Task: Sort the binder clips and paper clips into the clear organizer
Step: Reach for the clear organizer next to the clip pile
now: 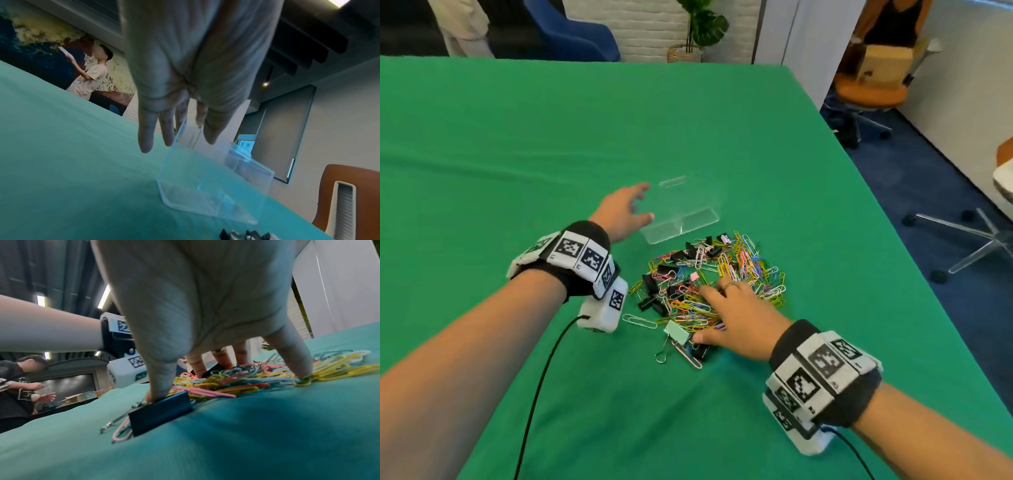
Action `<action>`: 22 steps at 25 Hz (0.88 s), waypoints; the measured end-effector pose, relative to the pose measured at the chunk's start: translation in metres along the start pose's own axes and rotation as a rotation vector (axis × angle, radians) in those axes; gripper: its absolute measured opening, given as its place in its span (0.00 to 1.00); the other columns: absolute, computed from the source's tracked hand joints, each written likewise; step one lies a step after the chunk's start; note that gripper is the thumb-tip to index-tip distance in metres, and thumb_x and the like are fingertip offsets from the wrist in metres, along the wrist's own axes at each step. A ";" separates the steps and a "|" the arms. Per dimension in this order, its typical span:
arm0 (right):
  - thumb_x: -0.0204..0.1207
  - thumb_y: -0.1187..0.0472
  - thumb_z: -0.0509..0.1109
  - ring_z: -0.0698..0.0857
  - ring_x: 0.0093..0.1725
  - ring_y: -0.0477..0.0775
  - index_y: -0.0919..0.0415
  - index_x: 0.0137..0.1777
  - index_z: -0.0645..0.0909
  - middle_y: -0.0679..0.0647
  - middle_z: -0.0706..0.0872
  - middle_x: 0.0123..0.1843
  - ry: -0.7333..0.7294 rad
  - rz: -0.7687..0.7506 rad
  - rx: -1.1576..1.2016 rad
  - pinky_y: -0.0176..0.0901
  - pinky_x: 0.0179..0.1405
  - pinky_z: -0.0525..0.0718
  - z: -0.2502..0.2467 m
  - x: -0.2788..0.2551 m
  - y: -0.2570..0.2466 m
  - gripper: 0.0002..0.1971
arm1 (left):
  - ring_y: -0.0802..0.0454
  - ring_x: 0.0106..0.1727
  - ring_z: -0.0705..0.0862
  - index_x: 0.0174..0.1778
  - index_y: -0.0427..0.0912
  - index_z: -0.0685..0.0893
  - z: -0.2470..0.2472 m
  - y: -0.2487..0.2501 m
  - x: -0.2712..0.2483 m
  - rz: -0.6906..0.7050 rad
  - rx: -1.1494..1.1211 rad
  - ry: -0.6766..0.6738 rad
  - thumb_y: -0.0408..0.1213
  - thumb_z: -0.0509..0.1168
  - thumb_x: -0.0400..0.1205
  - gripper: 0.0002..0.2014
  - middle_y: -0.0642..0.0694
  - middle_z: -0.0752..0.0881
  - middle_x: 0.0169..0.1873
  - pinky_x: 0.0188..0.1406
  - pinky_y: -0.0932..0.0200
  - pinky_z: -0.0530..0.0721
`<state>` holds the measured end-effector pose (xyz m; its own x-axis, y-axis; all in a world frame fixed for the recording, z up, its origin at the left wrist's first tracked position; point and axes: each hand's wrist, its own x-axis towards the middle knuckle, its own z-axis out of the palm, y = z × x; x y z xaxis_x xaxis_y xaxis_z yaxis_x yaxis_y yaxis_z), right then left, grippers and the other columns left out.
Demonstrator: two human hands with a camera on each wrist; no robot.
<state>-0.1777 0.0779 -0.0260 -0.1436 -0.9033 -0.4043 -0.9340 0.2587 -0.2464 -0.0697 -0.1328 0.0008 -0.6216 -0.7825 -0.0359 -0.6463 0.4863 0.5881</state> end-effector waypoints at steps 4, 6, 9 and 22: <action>0.74 0.37 0.63 0.55 0.81 0.60 0.48 0.80 0.52 0.56 0.55 0.82 -0.023 -0.017 0.007 0.69 0.73 0.69 0.000 -0.003 0.005 0.39 | 0.37 0.71 0.74 0.80 0.48 0.56 0.007 0.022 0.022 0.036 0.071 -0.107 0.34 0.60 0.82 0.31 0.33 0.68 0.73 0.72 0.46 0.72; 0.74 0.38 0.62 0.54 0.81 0.59 0.48 0.80 0.52 0.56 0.55 0.82 -0.020 -0.021 0.014 0.70 0.73 0.67 0.001 -0.004 0.005 0.38 | 0.38 0.71 0.73 0.81 0.48 0.54 0.011 0.031 0.026 0.044 0.090 -0.137 0.35 0.59 0.83 0.31 0.34 0.68 0.73 0.72 0.47 0.71; 0.75 0.39 0.62 0.54 0.81 0.58 0.49 0.80 0.52 0.55 0.55 0.82 -0.019 -0.023 0.024 0.71 0.74 0.64 0.003 -0.007 0.003 0.37 | 0.39 0.71 0.72 0.81 0.49 0.52 0.014 0.038 0.026 0.042 0.129 -0.162 0.35 0.58 0.83 0.31 0.33 0.68 0.72 0.73 0.47 0.69; 0.75 0.39 0.63 0.69 0.75 0.62 0.49 0.78 0.59 0.59 0.66 0.76 -0.012 -0.116 0.073 0.60 0.71 0.74 -0.009 -0.007 0.015 0.34 | 0.37 0.76 0.67 0.81 0.41 0.50 0.008 0.018 -0.018 -0.002 0.203 0.082 0.39 0.61 0.82 0.35 0.33 0.65 0.76 0.76 0.47 0.66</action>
<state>-0.1937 0.0849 -0.0189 -0.0314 -0.9245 -0.3800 -0.9176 0.1773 -0.3557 -0.0735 -0.1068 0.0061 -0.5874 -0.8086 0.0337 -0.7286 0.5465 0.4128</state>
